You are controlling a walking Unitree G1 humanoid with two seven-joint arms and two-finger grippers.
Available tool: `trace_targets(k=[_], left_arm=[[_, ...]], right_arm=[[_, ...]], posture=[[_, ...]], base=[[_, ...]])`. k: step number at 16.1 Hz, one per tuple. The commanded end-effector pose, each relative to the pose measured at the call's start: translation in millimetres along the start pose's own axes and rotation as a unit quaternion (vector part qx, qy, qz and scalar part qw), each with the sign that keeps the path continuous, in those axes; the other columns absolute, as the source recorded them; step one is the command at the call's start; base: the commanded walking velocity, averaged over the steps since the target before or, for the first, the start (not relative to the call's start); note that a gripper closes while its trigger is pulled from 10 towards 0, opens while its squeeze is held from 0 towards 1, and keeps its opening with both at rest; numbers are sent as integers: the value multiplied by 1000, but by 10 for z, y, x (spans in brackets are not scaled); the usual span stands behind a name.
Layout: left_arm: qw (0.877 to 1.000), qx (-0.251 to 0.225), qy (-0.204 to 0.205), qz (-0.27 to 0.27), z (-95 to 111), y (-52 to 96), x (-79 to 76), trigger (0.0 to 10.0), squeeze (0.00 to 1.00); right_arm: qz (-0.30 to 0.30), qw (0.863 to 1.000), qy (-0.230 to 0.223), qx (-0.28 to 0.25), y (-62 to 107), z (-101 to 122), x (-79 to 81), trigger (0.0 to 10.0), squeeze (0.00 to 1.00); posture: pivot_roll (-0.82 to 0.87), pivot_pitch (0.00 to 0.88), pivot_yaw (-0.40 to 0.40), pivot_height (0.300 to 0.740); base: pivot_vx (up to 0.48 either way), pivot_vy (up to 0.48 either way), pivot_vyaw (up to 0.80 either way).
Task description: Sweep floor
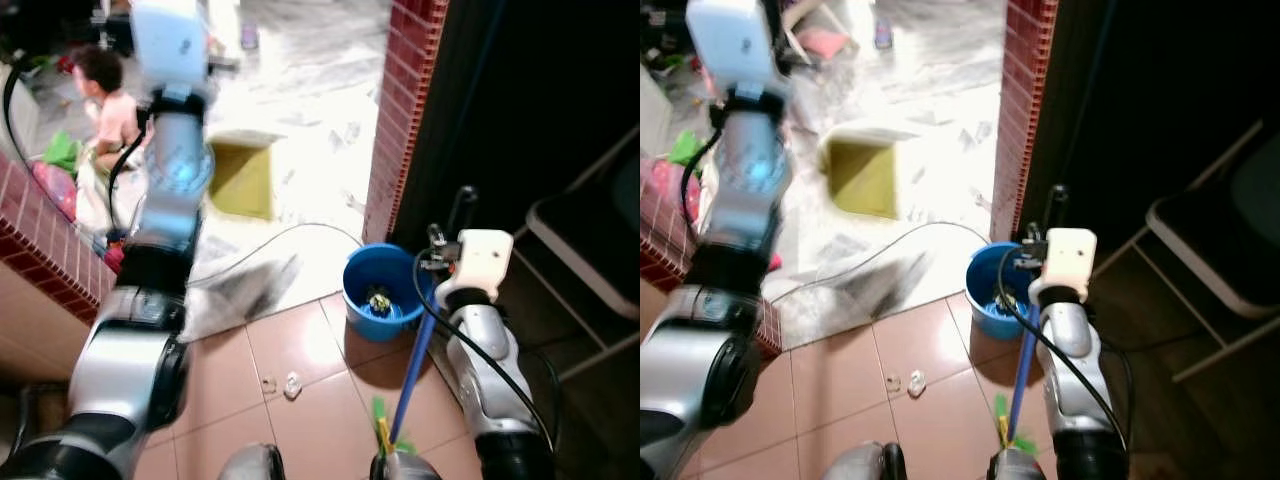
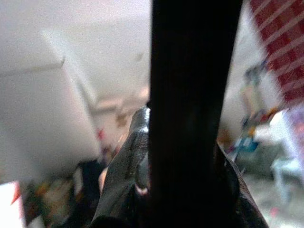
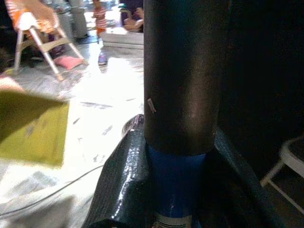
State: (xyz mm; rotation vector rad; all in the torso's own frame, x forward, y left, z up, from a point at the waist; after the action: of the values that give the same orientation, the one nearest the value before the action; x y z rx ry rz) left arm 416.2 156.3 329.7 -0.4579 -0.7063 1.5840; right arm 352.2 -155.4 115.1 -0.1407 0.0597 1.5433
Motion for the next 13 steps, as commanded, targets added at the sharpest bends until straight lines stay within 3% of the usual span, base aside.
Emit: trace_targets(k=[1,5,8,10,13], left_arm=[[1000,0,-6,-3,24,15,40,10000,0],[995,98,-11,-15,-507,453,99,10000,0],[989,146,-5,0,-763,726,145,10000,0],[980,196,-45,6,-972,940,216,10000,0],[966,253,-39,25,-1180,1279,313,10000,0]], right_arm=[[14,1000,-9,-4,-28,15,73,10000,0],[41,999,-2,-4,-95,14,180,10000,0],[54,998,-12,-2,-118,10,188,10000,0],[63,998,-15,-2,-136,6,209,10000,0],[74,997,-16,0,-141,-28,261,10000,0]], posture=[[-38,36,17,740],[-24,27,-11,740],[-30,25,-14,740],[-27,23,-15,740],[-23,24,-22,740]], base=[[0,0,0],[0,0,0],[0,0,0],[0,0,0],[0,0,0]])
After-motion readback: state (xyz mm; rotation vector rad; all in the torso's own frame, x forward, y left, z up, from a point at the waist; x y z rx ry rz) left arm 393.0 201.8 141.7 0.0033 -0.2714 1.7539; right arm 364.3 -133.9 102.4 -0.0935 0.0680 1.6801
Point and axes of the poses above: a point about 5 cm out from each wrist's last joint towards the gripper, its own y axis pointing back from the gripper into the wrist, its own z axis along the axis of the wrist's last joint, x = y × z, the point moved 6 cm from there along -y, pointing out of the wrist towards the gripper, and after that the axes turned 7 degrees about y, right-handed, at the moved point
